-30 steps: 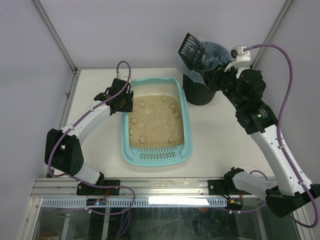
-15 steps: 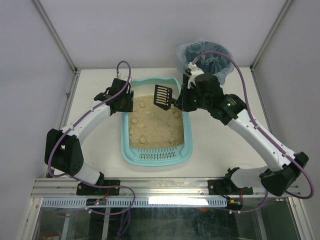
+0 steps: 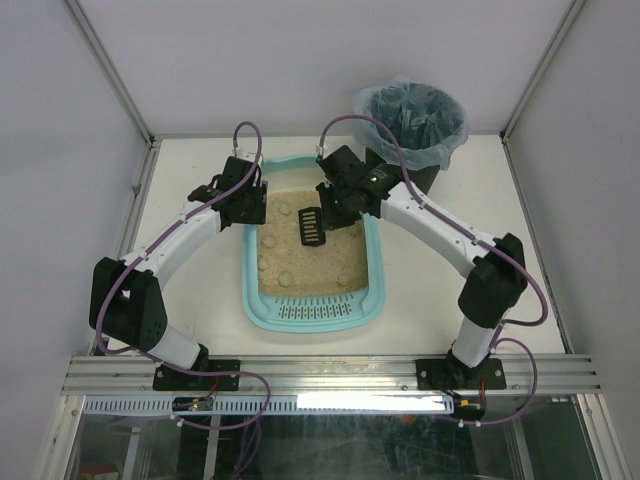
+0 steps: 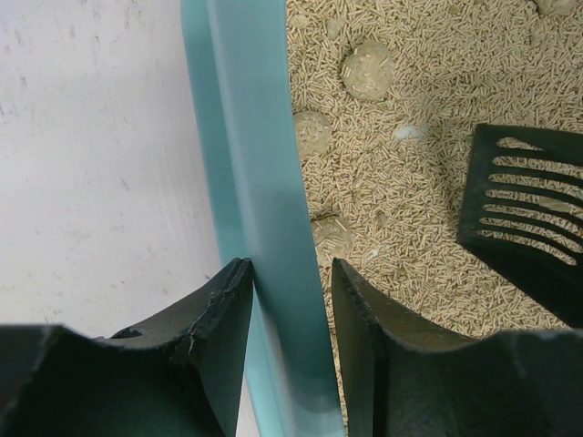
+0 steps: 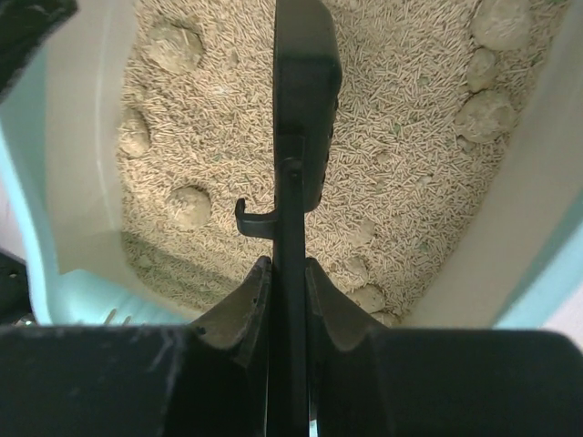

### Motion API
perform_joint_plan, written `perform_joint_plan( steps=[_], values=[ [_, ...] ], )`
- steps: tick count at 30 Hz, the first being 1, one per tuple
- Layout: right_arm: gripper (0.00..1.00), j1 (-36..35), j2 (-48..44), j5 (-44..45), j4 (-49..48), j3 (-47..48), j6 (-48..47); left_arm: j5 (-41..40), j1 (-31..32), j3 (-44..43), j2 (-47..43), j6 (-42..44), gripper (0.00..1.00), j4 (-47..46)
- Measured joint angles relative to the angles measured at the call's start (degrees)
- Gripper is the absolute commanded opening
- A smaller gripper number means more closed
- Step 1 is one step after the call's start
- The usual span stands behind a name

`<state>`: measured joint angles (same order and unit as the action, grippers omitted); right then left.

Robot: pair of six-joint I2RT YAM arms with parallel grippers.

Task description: Clean the litter box

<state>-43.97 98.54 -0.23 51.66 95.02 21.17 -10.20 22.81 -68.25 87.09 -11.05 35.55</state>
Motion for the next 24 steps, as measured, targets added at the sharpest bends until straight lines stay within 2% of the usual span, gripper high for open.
perform_joint_plan(
  steps=[7, 16, 24],
  values=[
    [0.00, -0.17, 9.09, -2.29, 1.18, 4.63, 0.20, 0.00, 0.00, 0.00, 0.00, 0.02, 0.40, 0.00],
    [0.00, 0.11, 14.97, -9.66, -2.16, 7.04, 1.22, -0.02, 0.00, 0.00, 0.00, 0.02, 0.39, 0.00],
    [0.00, 0.17, 15.58, -21.03, -11.26, -3.76, 4.83, -0.02, 0.00, 0.00, 0.00, 0.02, 0.39, 0.00]
  ],
)
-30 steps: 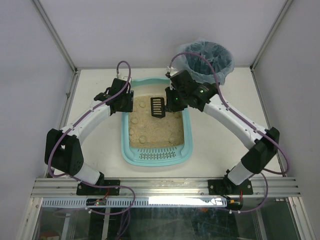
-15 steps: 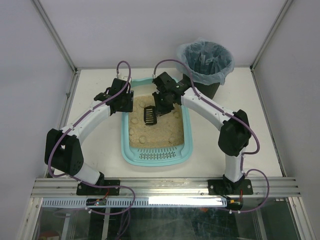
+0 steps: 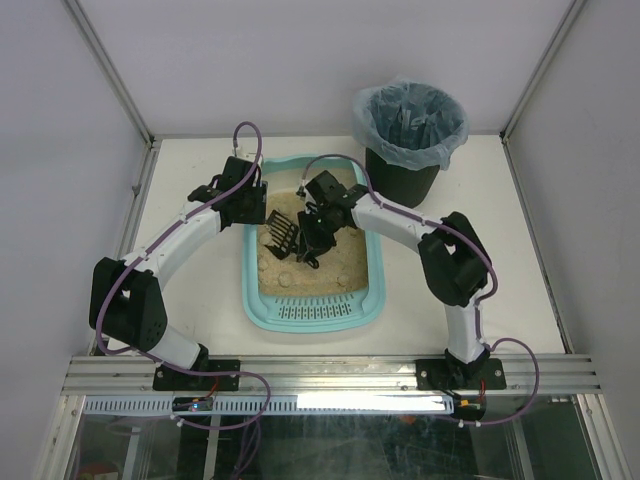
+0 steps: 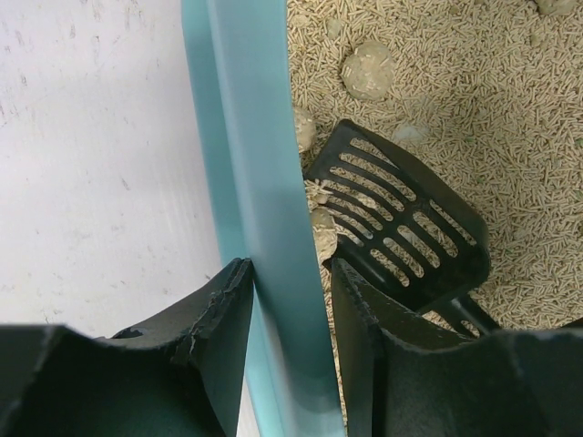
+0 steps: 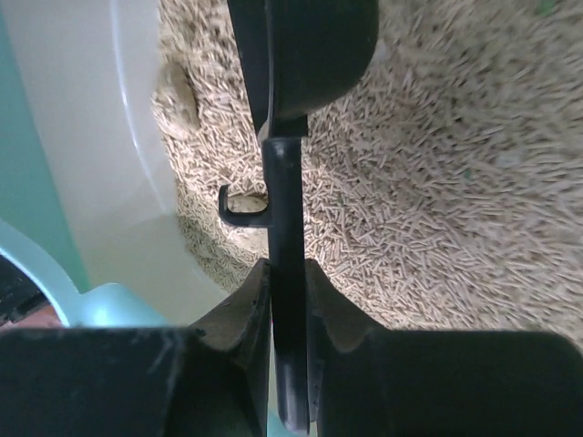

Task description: Clean the litter box

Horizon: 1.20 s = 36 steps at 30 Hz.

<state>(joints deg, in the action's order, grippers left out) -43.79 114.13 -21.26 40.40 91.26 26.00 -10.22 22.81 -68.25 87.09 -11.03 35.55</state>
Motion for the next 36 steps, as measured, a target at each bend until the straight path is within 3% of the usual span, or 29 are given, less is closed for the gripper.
perform_joint_plan(
  steps=[9, 18, 36],
  values=[
    [0.00, -1.07, -3.37, -6.36, -18.01, -16.13, 6.49, 0.00, 0.00, 0.00, 0.00, 0.00, 0.39, 0.00],
    [0.00, -0.11, -8.87, -2.75, -21.49, -19.10, 10.08, -0.02, 0.00, 0.00, 0.00, 0.00, 0.39, 0.00],
    [0.00, 6.34, -14.08, -7.15, -27.45, -22.77, 14.23, -0.11, 0.00, 0.00, 0.00, 0.00, 0.39, 0.00]
  ],
)
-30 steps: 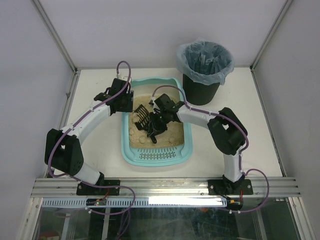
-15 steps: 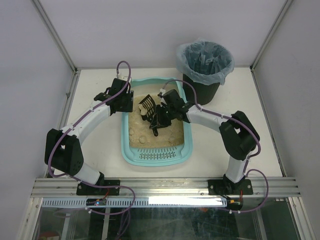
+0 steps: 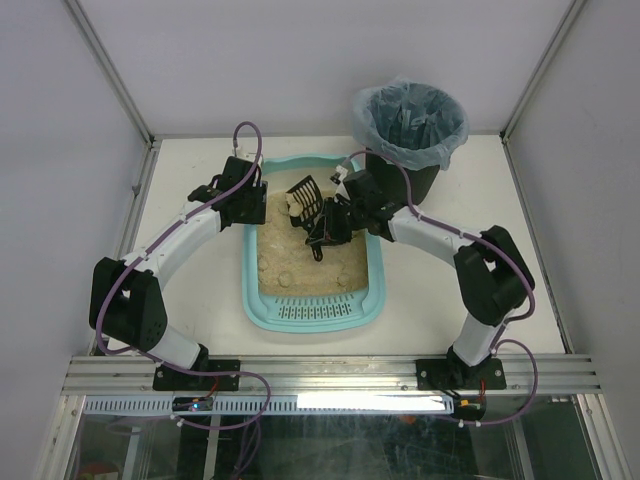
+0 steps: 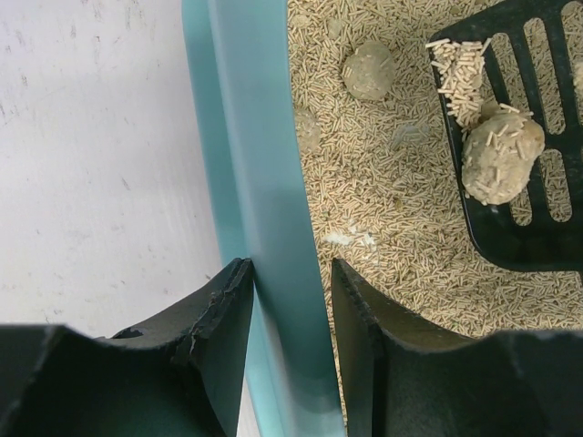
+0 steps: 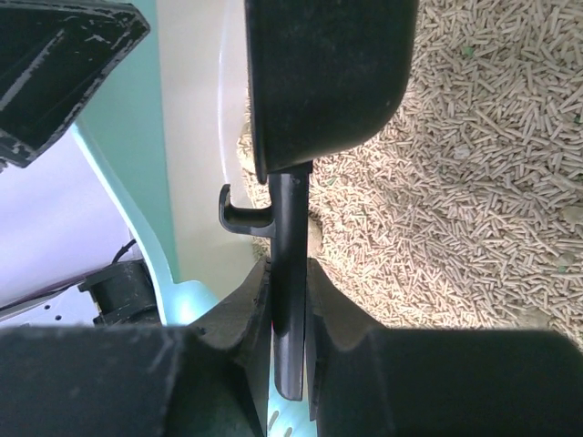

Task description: Clean the litter box

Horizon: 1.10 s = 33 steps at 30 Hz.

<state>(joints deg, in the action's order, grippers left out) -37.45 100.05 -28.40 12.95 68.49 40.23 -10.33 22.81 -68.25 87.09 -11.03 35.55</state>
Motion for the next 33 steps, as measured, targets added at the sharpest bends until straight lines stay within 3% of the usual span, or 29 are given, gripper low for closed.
perform_joint_plan(
  steps=[12, 25, 33],
  values=[
    [0.00, 0.13, -7.21, -0.94, -3.21, -6.54, 2.80, -0.04, 0.02, 0.00, 0.00, -0.02, 0.41, 0.00],
    [0.00, 0.26, -19.23, -2.67, -26.80, -26.58, 22.91, -0.07, 0.02, 0.02, 0.00, -0.04, 0.41, 0.00],
    [0.00, 2.69, -22.23, -6.38, -38.99, -30.23, 31.95, -0.13, 0.04, 0.02, 0.00, -0.04, 0.41, 0.00]
  ],
)
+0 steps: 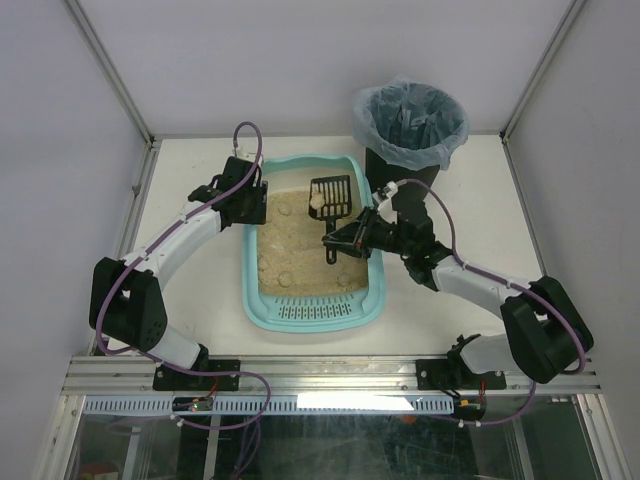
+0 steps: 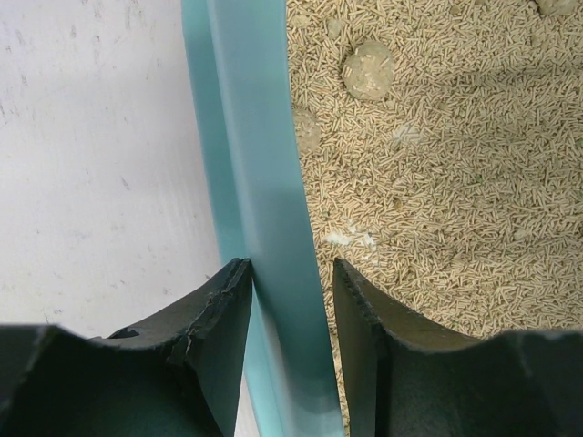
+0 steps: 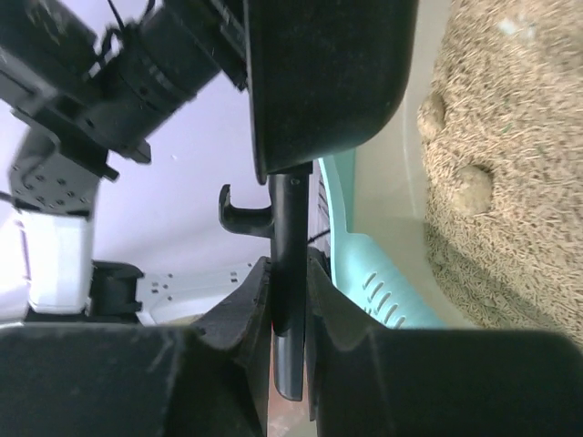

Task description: Clean the litter box

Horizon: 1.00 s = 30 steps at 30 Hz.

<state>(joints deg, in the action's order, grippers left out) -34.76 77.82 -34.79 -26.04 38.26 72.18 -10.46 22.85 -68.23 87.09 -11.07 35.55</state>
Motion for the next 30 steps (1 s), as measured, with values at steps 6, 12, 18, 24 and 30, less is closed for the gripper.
perform_joint_plan(
  steps=[6, 12, 18, 24, 30],
  values=[
    [0.00, 2.14, 1.09, -2.56, -6.32, -2.34, 4.94, -0.07, 0.00, 0.00, 0.00, 0.00, 0.41, 0.00],
    [0.00, 2.95, 4.74, -5.75, -16.76, -5.49, 11.45, -0.13, 0.04, 0.00, 0.00, 0.00, 0.41, 0.00],
    [0.00, 2.86, 6.64, -7.34, -22.01, -5.88, 14.36, -0.11, 0.04, 0.00, 0.00, 0.00, 0.41, 0.00],
    [0.00, 2.08, 3.80, -6.40, -18.08, -5.09, 12.70, -0.11, 0.04, 0.02, 0.00, 0.00, 0.41, 0.00],
    [0.00, 0.92, 1.11, -5.44, -11.63, -2.23, 8.83, -0.11, 0.04, 0.02, 0.00, 0.00, 0.41, 0.00]
  ],
)
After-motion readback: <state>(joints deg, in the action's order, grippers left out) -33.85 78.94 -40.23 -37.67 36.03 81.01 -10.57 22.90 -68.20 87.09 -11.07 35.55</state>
